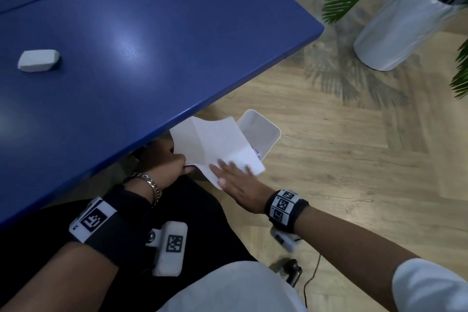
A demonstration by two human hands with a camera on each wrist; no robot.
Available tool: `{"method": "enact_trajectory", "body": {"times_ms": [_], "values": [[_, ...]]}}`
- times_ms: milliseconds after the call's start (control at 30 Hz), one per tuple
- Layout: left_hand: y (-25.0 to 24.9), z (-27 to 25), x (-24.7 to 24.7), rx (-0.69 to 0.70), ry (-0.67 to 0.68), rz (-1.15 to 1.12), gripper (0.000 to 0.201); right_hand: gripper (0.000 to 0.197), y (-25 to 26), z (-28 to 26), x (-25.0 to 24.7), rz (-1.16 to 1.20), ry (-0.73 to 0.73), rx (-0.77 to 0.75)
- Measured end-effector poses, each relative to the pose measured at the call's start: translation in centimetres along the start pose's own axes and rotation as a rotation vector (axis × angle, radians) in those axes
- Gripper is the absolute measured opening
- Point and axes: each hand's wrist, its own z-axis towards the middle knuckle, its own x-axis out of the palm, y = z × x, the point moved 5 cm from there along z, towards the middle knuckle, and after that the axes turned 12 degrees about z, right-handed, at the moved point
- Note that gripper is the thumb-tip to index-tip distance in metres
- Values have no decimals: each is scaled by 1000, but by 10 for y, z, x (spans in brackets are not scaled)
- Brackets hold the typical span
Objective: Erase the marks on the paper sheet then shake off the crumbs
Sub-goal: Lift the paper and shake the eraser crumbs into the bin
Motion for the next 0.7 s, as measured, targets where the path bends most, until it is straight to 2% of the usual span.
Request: {"method": "enact_trajectory", "body": {"times_ms": [67,100,167,233,333,400,467,533,600,633,700], "values": [[1,-3,-1,-4,12,-39,19,59,-56,8,-7,-337,-5,206],[0,-5,-1,-3,22,-34,21,62,-75,10,-15,-411,-10,287],[0,-7,-2,5,26,-13,33,66,-84,13,-33,-444,-67,333],[0,-7,-1,23,25,-31,42,68,-66,15,-48,-375,-181,282],[-4,-7,1,45,15,-12,19,65,-12,21,-50,6,-270,44],[-6,-9,1,50,3,18,19,62,23,21,-36,265,-241,-150],[-9,-12,-2,56,-2,29,24,58,27,24,-17,314,-148,-175],[-9,-16,-8,66,-7,21,22,56,-10,30,-6,-13,-49,24],[-7,-17,-12,60,5,4,20,55,-53,30,-20,-381,-77,293],[-6,-20,-15,53,4,-11,20,53,-64,29,-33,-424,-157,364],[-2,-24,-16,30,19,-98,24,47,-67,28,-61,-269,-373,335]]}}
